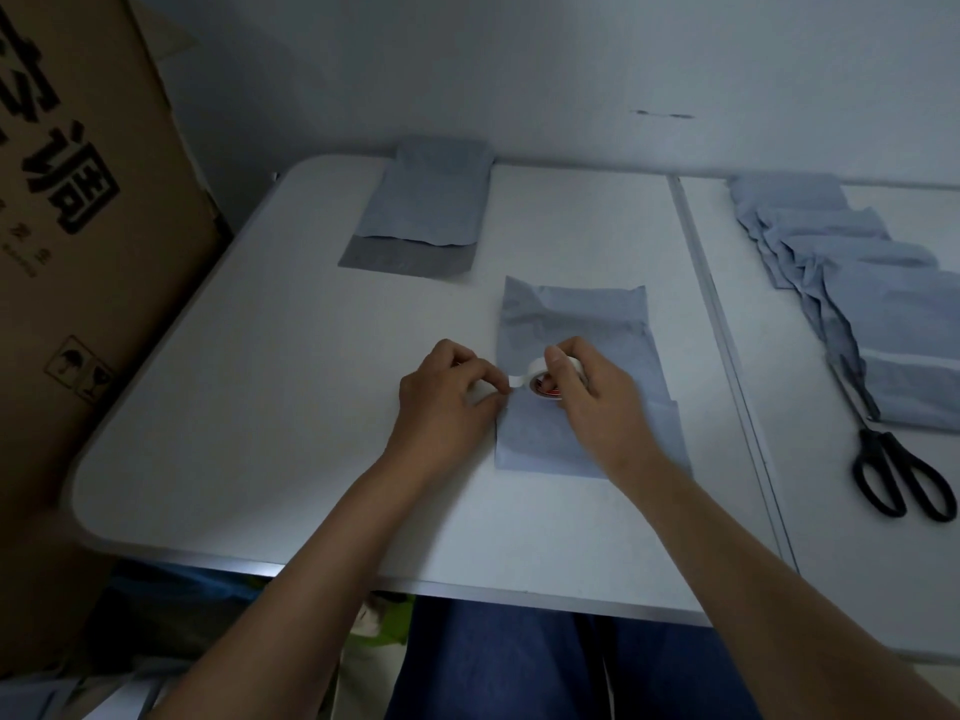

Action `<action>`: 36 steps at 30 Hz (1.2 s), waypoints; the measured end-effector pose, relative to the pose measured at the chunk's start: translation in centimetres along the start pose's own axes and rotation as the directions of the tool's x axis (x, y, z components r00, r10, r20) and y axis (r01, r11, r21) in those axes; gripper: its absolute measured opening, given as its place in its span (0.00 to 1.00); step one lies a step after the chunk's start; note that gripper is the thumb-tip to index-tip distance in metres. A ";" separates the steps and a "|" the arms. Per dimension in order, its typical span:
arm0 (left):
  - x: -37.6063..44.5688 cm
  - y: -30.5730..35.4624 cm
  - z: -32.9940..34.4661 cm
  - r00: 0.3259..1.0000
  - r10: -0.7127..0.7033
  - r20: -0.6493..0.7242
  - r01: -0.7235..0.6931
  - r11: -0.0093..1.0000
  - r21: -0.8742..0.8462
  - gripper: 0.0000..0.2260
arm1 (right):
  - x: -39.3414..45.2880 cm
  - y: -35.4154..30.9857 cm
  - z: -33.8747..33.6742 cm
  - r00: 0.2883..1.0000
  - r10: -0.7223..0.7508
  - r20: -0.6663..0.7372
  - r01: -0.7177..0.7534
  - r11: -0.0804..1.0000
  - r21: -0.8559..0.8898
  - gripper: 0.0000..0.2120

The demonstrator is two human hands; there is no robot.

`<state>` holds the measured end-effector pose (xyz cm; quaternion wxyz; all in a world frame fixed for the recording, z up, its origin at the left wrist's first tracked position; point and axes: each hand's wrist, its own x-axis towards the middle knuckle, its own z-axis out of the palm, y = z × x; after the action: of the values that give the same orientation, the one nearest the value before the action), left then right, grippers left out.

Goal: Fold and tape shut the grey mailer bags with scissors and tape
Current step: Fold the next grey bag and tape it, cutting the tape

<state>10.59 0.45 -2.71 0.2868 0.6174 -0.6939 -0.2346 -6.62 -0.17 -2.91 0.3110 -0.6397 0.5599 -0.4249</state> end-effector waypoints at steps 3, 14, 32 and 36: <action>0.3 0.8 -0.6 0.996 -0.086 0.039 0.088 0.995 -0.056 0.03 | -0.3 0.2 0.0 1.000 0.011 -0.004 -0.011 1.000 0.029 0.10; 1.6 2.4 -1.7 0.920 -0.313 0.238 0.366 0.902 -0.229 0.09 | -0.3 -0.2 -0.2 0.999 0.033 0.024 -0.035 0.997 0.075 0.10; 1.4 4.8 -3.3 0.950 -0.262 0.172 0.312 0.831 -0.461 0.06 | 1.5 -2.6 -3.7 0.991 0.100 0.086 -0.109 0.987 0.118 0.12; 1.3 4.4 -3.6 0.951 -0.243 0.193 0.307 0.833 -0.461 0.06 | 1.3 -2.3 -4.0 0.994 0.099 0.052 -0.097 0.995 -0.038 0.14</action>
<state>9.74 -0.14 3.04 0.3513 0.6027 -0.5332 -0.4785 -9.09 -0.76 1.11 0.3351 -0.6278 0.5896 -0.3819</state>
